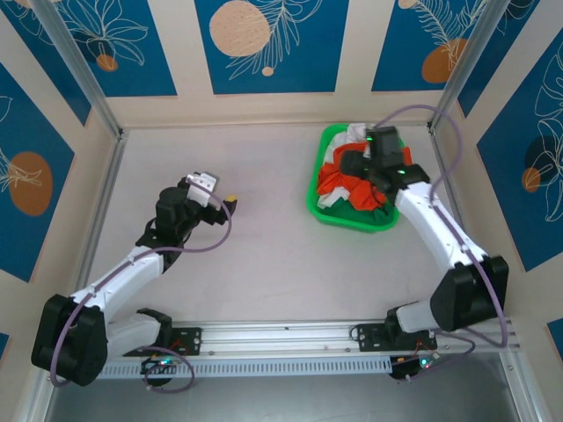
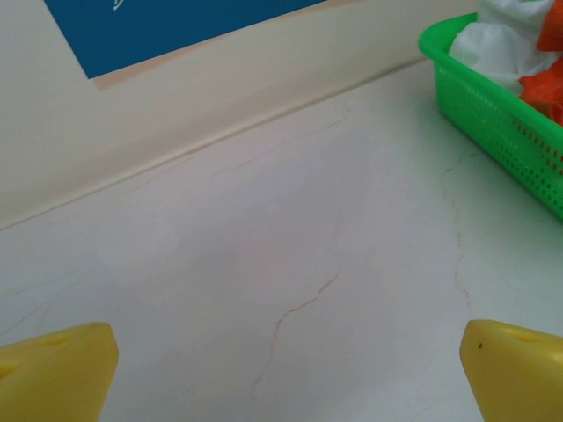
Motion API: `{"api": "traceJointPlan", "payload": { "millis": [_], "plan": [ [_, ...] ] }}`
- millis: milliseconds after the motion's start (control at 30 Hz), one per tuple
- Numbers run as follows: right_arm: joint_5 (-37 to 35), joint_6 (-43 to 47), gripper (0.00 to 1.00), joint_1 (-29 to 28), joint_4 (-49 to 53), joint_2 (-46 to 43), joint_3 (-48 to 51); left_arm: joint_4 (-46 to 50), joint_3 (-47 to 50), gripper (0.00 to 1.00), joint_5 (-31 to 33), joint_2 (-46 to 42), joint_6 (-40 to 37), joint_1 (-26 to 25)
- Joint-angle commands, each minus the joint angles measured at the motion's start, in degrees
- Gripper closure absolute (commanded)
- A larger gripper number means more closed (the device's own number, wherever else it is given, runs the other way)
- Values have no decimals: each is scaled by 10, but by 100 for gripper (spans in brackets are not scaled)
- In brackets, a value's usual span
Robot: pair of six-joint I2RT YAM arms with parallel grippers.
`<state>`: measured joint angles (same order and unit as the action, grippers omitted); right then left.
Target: Fold and stack the t-shirts
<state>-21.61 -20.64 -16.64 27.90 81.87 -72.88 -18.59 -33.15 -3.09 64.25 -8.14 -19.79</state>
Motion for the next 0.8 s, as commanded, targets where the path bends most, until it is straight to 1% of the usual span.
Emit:
{"api": "traceJointPlan", "payload": {
  "millis": [0,100,200,300,367,500,600,700,767],
  "plan": [
    [-25,-30,22,-55,18,80,-55,1,-8,0,-31,-11,-16,-3],
    [-40,-39,23,-92,45,171,-130,17,-10,0,-36,-21,-14,-3],
    [-65,-53,24,-106,94,259,-214,33,-15,0,-46,-36,-3,-3],
    [-101,-53,29,-108,122,328,-269,41,-13,0,-54,-53,7,-4],
    [-104,-46,32,-104,130,360,-294,47,-10,0,-52,-62,11,-4],
    [-103,-28,41,-95,162,416,-339,53,0,0,-50,-79,14,-4],
    [-112,-11,53,-89,181,435,-357,56,2,0,-48,-86,16,-5],
    [-120,8,72,-79,180,424,-345,56,3,0,-51,-88,19,-4],
    [-123,21,80,-69,174,409,-330,56,2,0,-52,-89,21,-4]
  ]
}}
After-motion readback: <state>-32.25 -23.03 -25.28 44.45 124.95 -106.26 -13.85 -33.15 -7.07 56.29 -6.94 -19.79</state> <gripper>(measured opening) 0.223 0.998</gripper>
